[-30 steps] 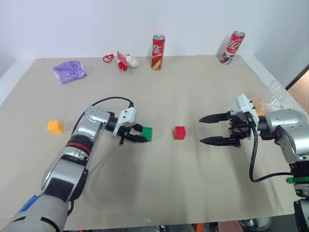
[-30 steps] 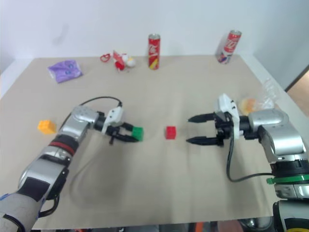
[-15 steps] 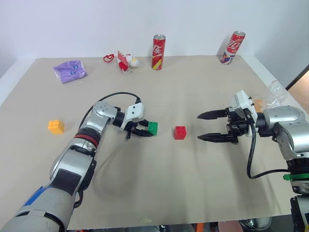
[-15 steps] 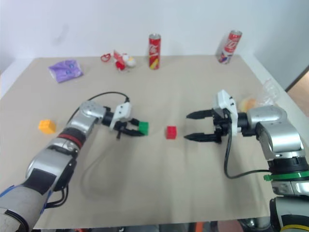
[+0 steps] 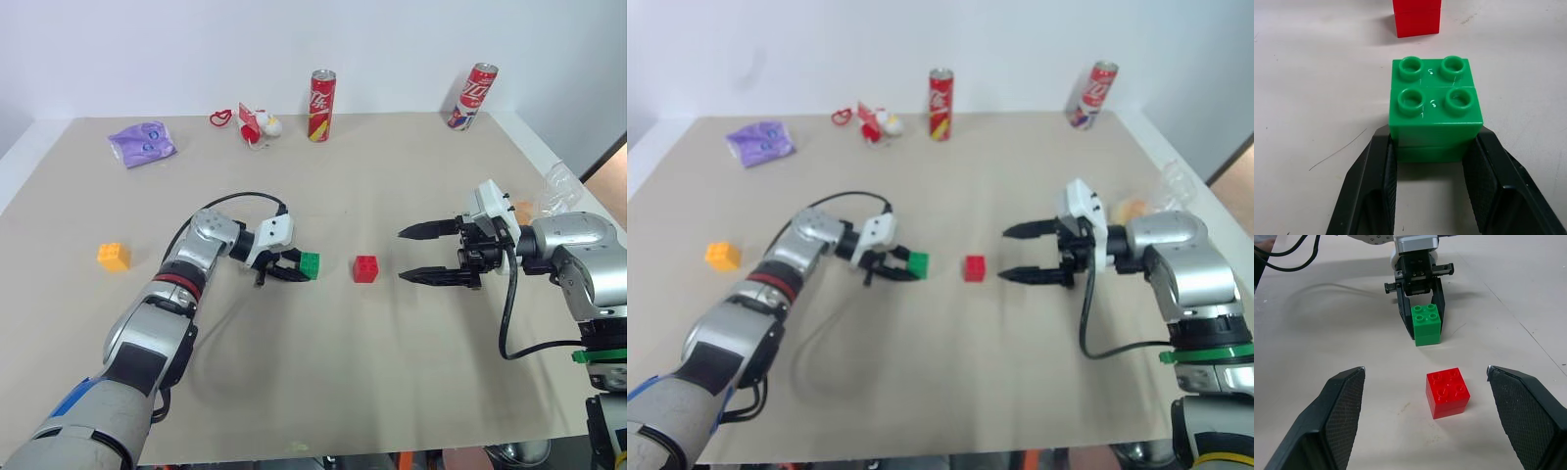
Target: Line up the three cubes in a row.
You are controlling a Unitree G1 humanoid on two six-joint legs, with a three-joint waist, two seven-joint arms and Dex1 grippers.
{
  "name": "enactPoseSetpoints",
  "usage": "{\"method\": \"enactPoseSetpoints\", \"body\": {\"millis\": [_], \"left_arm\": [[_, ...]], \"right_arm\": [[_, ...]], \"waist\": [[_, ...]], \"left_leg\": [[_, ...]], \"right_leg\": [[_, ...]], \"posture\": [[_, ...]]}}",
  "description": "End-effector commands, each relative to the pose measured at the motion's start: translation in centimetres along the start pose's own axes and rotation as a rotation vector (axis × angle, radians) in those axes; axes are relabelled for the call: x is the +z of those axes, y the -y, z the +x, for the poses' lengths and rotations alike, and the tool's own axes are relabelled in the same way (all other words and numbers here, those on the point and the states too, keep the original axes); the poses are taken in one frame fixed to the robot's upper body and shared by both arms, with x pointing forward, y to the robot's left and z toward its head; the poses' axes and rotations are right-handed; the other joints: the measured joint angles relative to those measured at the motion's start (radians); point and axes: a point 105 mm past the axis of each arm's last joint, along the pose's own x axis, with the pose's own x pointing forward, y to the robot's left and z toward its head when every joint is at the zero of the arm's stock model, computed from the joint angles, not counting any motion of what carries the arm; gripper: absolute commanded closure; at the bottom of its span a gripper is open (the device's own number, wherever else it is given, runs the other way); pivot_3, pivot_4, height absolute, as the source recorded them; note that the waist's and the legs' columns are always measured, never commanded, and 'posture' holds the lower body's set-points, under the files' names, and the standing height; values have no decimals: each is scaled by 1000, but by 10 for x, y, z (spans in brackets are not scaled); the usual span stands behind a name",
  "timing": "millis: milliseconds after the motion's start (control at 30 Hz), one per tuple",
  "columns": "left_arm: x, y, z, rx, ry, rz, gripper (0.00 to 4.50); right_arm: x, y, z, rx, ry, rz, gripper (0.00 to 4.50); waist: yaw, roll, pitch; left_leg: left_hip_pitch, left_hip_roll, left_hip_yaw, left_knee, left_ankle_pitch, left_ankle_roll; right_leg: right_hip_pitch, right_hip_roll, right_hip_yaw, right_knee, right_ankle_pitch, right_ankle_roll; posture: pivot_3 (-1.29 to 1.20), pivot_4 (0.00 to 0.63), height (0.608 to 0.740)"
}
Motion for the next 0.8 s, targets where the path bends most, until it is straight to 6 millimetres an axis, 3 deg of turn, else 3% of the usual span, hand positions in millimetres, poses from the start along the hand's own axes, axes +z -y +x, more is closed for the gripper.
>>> {"method": "enactPoseSetpoints", "body": {"millis": [33,800], "left_arm": [[1,-1,-1,11,26,-24,3176],[-2,5,-2,-12,39,-74,3176]], "right_arm": [[14,2,-2,-6,11,-57,375],[15,7,4,0,14,-72,375]], "waist": [[0,0,0],[0,0,0]], "left_leg": [[0,0,0,0,0,0],[0,0,0,0,0,0]], "right_leg": [[0,0,0,0,0,0],[0,0,0,0,0,0]], "posture": [[0,150,740],[0,150,740]]}}
